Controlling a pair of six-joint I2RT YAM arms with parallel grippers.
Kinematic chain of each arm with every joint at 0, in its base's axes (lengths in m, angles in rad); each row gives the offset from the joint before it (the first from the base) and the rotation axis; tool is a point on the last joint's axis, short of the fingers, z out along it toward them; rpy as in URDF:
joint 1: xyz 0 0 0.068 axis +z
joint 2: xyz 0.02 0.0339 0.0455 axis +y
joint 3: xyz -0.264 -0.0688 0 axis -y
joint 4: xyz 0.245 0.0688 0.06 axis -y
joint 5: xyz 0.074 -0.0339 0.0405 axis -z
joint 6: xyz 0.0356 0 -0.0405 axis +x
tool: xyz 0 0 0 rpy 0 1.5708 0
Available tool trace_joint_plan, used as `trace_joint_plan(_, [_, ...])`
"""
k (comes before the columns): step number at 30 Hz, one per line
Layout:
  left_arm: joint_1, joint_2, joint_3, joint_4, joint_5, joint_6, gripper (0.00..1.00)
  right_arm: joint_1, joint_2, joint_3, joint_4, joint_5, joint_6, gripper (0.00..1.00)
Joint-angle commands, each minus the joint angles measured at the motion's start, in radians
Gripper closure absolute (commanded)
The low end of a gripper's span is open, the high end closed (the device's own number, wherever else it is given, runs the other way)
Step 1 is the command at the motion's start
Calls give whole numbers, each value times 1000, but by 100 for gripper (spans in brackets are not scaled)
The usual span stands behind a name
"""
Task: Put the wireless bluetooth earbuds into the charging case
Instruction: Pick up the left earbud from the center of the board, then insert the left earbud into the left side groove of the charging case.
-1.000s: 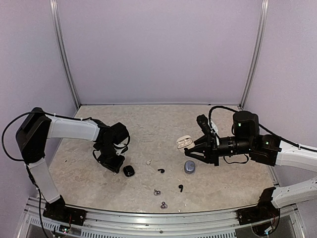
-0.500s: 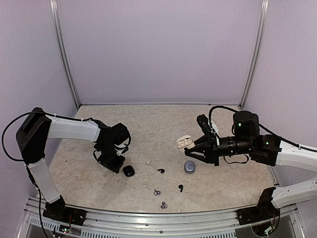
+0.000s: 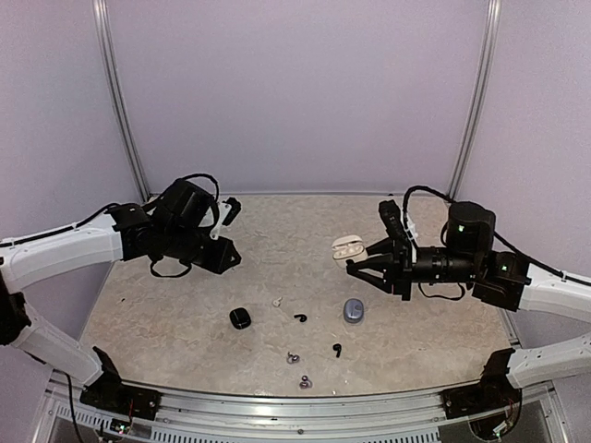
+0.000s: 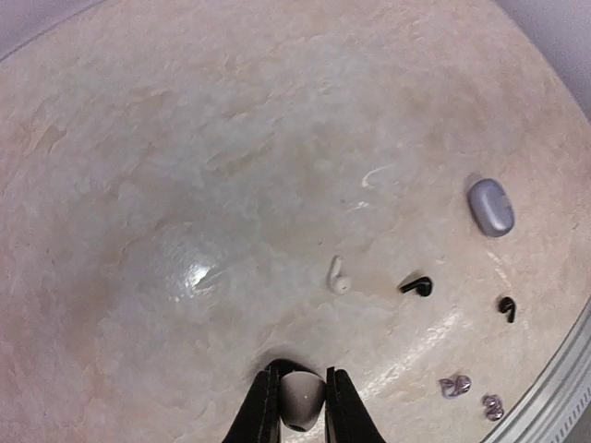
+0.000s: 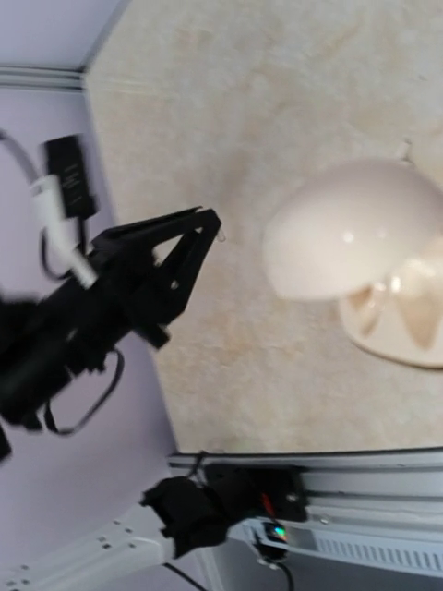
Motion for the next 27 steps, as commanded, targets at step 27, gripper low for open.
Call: trace_joint_plan(27, [-444,53,204,682,391,140,92,1,-63,-115,344,-135,-171,98])
